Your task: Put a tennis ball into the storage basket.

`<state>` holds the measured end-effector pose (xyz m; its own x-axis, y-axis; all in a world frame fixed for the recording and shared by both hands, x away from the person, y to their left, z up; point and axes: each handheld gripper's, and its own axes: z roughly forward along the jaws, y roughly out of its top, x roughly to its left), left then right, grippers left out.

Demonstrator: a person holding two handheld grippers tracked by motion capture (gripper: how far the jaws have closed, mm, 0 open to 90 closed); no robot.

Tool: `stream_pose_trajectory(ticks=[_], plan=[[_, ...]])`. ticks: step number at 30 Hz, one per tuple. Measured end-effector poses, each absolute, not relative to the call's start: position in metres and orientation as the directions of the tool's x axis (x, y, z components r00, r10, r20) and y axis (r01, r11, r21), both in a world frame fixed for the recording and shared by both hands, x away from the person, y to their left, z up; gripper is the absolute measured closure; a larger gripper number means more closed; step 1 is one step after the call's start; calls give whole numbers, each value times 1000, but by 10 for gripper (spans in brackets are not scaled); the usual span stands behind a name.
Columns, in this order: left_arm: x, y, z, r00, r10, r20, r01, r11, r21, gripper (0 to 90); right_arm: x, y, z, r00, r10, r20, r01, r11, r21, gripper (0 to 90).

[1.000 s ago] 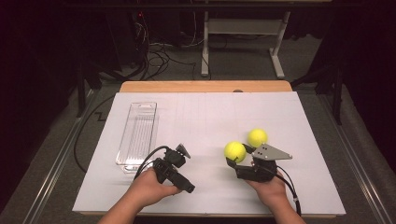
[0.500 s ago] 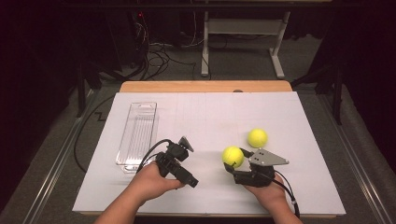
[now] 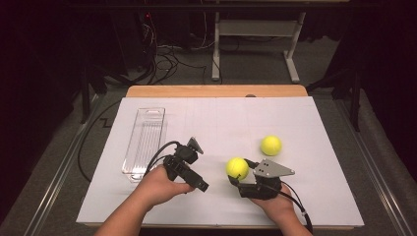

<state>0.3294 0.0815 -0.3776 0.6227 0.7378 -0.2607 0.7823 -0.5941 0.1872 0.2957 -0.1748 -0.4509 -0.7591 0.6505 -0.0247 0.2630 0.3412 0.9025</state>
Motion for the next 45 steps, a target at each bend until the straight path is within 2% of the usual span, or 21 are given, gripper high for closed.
stream_pose_trajectory(ticks=[20, 29, 45], plan=[[342, 85, -363, 604, 755, -256, 797, -578, 177, 10, 295, -134, -449, -819, 569, -74, 228, 440, 868, 279], [344, 85, -362, 599, 754, -268, 801, -572, 180, 10, 295, -116, -453, -837, 544, -63, 219, 436, 873, 279], [342, 72, -359, 615, 745, -258, 789, -584, 191, 10, 289, -113, -460, -843, 537, -32, 221, 399, 890, 279]])
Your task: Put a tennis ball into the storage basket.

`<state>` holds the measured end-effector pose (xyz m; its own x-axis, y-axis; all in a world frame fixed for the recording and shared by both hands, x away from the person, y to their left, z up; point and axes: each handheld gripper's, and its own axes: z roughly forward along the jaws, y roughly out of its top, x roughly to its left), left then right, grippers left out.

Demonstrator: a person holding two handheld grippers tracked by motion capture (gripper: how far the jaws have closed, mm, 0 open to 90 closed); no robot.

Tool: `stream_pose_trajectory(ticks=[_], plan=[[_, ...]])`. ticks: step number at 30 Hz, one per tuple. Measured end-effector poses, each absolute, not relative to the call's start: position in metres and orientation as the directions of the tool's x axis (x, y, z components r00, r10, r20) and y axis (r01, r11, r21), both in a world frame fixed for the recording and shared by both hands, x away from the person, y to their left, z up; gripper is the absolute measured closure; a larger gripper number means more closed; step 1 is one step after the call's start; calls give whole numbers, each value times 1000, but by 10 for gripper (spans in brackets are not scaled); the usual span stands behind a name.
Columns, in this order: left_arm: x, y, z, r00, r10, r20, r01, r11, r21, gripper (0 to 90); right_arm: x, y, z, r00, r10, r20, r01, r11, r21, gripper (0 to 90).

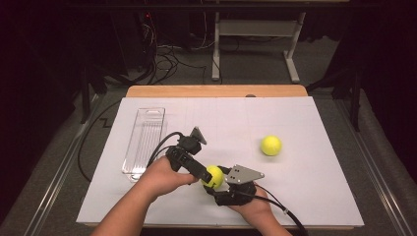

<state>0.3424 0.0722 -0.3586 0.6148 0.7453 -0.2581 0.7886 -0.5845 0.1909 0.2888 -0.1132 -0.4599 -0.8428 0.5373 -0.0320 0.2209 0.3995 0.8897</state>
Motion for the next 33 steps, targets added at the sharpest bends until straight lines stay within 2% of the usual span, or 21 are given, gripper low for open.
stream_pose_trajectory(ticks=[33], plan=[[351, 46, -376, 623, 734, -270, 781, -603, 163, 10, 288, -112, -457, -843, 538, -3, 211, 336, 918, 279]])
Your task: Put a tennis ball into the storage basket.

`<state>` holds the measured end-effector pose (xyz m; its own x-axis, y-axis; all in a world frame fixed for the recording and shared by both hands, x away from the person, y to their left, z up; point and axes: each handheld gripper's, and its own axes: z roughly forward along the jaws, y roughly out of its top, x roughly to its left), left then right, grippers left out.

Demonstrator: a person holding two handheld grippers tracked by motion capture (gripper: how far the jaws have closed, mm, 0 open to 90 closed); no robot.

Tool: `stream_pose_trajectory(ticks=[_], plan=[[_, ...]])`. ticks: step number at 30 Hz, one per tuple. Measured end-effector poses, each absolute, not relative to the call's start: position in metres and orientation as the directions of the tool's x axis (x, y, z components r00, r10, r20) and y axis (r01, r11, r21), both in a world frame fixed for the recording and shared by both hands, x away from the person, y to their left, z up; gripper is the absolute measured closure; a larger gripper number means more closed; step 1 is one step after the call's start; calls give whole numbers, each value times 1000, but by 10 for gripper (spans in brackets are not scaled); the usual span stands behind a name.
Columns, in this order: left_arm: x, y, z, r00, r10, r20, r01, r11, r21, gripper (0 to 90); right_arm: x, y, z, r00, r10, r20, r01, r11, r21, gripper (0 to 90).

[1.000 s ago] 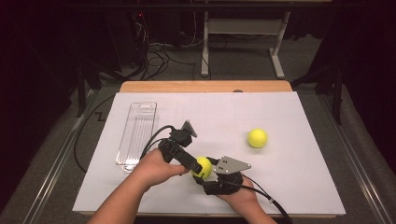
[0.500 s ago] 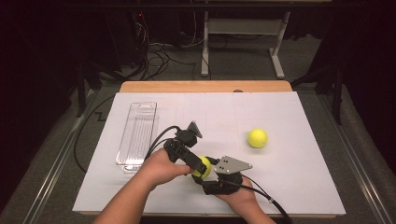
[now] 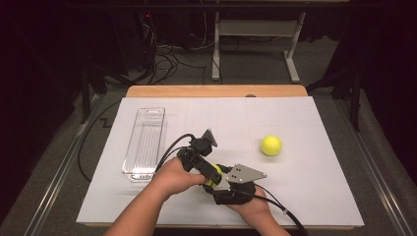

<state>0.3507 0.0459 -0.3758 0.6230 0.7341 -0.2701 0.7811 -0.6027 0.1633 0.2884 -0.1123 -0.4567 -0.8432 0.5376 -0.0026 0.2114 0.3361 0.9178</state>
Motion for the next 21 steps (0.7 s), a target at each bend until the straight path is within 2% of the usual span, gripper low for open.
stream_pose_trajectory(ticks=[12, 21], plan=[[351, 41, -381, 624, 735, -267, 780, -608, 150, 11, 288, -112, -455, -844, 537, -6, 203, 330, 922, 279], [352, 40, -383, 627, 724, -287, 777, -608, 162, 67, 287, -112, -454, -844, 537, -9, 198, 325, 925, 278]])
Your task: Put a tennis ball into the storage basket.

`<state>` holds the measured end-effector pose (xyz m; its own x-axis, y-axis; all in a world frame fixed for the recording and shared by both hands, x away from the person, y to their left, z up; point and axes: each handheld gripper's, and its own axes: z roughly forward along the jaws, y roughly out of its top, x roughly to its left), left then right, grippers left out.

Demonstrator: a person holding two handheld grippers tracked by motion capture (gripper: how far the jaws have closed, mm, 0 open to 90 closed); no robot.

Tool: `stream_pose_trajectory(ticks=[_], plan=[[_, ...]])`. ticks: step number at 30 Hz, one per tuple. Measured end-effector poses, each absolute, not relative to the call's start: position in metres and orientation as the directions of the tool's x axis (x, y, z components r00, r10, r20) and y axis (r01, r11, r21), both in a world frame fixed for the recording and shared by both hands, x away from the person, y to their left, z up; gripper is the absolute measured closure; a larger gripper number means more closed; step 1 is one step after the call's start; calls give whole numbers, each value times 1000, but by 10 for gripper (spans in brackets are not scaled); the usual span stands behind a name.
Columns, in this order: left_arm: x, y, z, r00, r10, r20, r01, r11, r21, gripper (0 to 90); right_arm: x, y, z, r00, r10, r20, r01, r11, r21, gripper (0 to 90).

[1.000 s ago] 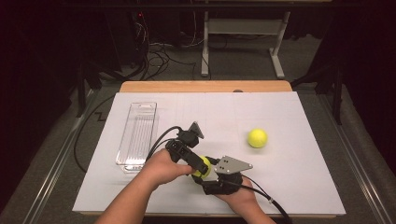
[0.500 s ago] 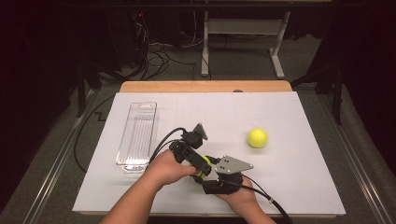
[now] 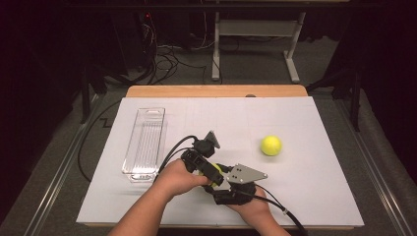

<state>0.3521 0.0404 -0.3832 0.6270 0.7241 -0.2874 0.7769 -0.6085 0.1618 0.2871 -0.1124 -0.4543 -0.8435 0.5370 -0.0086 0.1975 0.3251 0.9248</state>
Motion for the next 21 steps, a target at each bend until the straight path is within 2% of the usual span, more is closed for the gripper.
stream_pose_trajectory(ticks=[15, 21], plan=[[351, 42, -381, 639, 687, -345, 763, -623, 172, 250, 287, -112, -454, -839, 544, -10, 196, 320, 927, 278], [352, 42, -381, 638, 687, -347, 763, -624, 167, 256, 287, -112, -454, -840, 543, -12, 195, 323, 926, 278]])
